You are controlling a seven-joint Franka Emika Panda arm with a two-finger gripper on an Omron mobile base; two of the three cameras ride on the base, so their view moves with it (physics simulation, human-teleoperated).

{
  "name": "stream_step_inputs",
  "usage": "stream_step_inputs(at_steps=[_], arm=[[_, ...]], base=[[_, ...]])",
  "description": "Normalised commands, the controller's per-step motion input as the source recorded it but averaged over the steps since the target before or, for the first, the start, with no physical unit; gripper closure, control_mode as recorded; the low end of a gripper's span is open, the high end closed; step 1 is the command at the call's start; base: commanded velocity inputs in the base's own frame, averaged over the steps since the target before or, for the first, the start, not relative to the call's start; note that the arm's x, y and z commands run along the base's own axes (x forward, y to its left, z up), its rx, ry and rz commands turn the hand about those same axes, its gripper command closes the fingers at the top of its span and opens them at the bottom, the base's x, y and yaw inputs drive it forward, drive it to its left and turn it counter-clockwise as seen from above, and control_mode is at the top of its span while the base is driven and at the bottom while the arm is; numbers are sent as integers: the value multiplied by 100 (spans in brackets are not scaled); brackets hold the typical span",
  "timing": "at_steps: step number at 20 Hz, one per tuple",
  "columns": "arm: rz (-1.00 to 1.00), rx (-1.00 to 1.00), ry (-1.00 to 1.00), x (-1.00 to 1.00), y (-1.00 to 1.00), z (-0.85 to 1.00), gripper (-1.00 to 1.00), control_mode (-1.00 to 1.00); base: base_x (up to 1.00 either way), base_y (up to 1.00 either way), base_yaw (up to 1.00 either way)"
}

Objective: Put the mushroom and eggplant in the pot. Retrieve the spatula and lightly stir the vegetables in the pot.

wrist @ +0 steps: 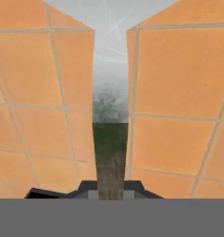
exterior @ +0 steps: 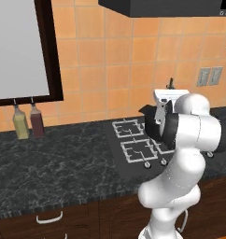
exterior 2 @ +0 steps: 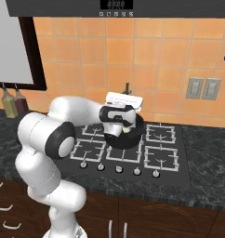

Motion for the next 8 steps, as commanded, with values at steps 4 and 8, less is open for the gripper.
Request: stream_step_inputs(at_steps=[4, 8], arm=[[0, 0, 1, -55, 0, 22, 100, -100], [0, -1, 14, -7, 11, 0, 100, -100]], base=[[0, 0, 0], [0, 0, 0]])
